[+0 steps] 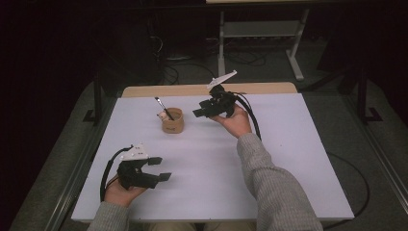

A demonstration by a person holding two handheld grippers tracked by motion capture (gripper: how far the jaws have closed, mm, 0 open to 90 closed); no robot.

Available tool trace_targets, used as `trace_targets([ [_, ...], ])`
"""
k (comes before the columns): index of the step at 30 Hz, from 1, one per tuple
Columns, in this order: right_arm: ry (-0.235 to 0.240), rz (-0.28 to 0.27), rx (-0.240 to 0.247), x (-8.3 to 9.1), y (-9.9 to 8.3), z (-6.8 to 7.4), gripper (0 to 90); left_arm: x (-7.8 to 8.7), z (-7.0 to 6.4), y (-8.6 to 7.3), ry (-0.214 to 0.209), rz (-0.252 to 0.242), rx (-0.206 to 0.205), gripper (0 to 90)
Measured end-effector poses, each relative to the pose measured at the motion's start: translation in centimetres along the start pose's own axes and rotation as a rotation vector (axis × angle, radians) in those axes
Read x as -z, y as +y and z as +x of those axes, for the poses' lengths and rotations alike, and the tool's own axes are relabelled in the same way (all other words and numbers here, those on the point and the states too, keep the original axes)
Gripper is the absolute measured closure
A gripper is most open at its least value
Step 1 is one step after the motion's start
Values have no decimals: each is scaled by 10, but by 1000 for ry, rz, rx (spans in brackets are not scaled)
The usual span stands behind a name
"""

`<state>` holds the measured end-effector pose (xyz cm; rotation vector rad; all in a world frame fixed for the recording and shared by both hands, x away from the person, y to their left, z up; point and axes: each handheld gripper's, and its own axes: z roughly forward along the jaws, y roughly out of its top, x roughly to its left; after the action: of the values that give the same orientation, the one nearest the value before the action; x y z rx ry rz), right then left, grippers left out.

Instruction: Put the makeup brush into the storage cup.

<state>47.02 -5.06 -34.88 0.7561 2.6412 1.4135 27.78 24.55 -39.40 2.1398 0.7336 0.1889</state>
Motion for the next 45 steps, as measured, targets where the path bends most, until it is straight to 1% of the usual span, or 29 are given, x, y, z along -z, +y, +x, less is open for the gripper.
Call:
trace_targets([
  [3, -8, -7, -1, 6, -5, 1, 438, 0, 0, 0, -2, -2, 2, 300],
  [5, -9, -9, -15, 9, -8, 1, 428, 0, 0, 0, -1, 1, -1, 299],
  [9, -17, -18, -15, 16, -14, 2, 410, -2, 0, 1, 0, 6, -2, 298],
  [14, -14, -10, -25, 21, -21, 4, 403, -3, -1, 1, 1, 7, 2, 293],
  [20, -19, -26, -24, 28, -28, 6, 400, -3, 0, 2, 0, 8, -2, 287],
  [25, -22, -35, -23, 33, -32, 7, 397, -3, 0, 2, 3, 6, 3, 282],
  [29, -25, -27, -30, 37, -35, 7, 382, -4, 0, 1, 4, 10, 4, 279],
  [37, -27, -34, -45, 46, -45, 8, 361, -4, 2, 1, 4, 10, 6, 274],
  [40, -30, -44, -41, 51, -49, 10, 363, -4, 3, 0, 7, 11, 15, 270],
  [43, -35, -42, -41, 55, -52, 10, 368, -4, 2, 0, 9, 9, 15, 266],
  [45, -37, -51, -44, 59, -56, 11, 368, -4, 2, 0, 9, 11, 16, 265],
])
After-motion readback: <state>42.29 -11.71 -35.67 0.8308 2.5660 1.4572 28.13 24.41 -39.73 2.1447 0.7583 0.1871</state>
